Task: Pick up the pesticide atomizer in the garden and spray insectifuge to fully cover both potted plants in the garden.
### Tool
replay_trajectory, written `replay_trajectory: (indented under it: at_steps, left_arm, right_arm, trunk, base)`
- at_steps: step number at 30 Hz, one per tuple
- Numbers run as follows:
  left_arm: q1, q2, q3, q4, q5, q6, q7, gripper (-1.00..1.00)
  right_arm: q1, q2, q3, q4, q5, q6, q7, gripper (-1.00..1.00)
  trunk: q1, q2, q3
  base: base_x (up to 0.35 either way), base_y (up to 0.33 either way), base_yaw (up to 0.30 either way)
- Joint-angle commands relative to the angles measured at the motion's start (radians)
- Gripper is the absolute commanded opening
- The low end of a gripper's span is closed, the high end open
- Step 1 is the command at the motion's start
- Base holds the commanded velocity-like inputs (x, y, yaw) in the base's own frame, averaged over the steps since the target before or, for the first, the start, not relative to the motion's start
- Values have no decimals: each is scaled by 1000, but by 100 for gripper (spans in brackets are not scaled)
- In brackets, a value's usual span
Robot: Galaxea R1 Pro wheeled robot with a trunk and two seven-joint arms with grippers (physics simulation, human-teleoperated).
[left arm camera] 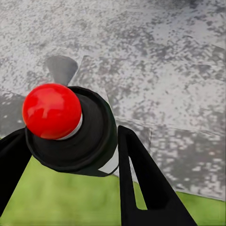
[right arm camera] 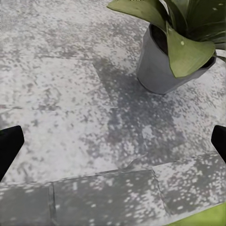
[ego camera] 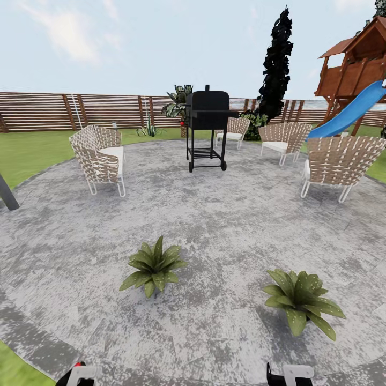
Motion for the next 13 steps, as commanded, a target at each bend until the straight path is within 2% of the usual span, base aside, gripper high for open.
replay_trajectory:
  at_steps: [1, 13]
  left_arm:
    - [-1, -1, 7, 3, -11, -4, 2, -100]
    - [-1, -9, 7, 4, -9, -4, 2, -100]
  right_arm:
    - [0, 0, 8, 1, -2, -1, -7, 100]
    - [0, 1, 8, 1, -2, -1, -7, 100]
  trunk:
    - [0, 0, -1]
    - [0, 0, -1]
  base:
    - [0, 0, 0]
    - [0, 0, 0]
